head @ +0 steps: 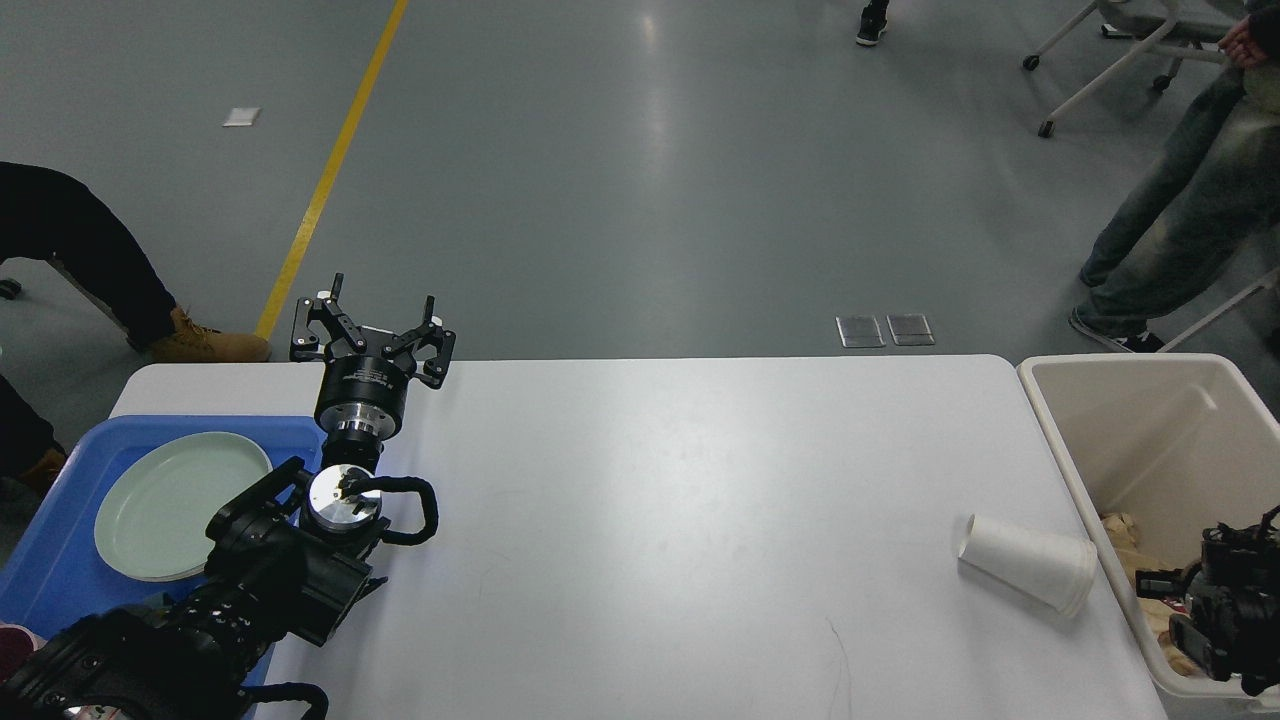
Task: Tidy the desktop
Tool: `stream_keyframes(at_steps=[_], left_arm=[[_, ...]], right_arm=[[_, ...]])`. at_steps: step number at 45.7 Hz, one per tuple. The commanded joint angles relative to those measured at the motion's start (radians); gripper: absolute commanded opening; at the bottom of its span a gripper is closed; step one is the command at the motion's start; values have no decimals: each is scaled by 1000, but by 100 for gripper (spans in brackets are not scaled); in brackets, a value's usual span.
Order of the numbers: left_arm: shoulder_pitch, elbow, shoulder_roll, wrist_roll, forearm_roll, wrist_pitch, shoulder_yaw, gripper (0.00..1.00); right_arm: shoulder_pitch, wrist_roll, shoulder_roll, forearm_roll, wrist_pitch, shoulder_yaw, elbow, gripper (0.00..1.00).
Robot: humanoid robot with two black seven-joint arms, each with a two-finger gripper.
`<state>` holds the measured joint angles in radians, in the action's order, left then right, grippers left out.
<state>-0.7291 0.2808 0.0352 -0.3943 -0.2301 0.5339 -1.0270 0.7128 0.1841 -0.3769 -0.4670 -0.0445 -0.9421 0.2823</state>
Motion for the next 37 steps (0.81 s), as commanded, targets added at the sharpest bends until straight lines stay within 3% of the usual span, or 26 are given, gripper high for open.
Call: stream_keyframes(at_steps=[1, 10, 22, 29, 37], left_arm=[[-1, 0, 0, 0, 0, 0, 1, 97], [-1, 0, 0, 0, 0, 0, -1, 97], [-1, 0, 0, 0, 0, 0, 1, 97], [-1, 0, 0, 0, 0, 0, -1, 97], [-1, 0, 0, 0, 0, 0, 1, 97]], right_arm=[[11, 0, -7, 1, -5, 14, 5, 100], [149, 1, -63, -2, -35, 13, 64, 100], [637, 2, -204, -2, -158, -90, 334, 100], [910, 2, -237, 1, -277, -147, 523, 100], [1119, 0, -189, 1, -472, -196, 687, 100]])
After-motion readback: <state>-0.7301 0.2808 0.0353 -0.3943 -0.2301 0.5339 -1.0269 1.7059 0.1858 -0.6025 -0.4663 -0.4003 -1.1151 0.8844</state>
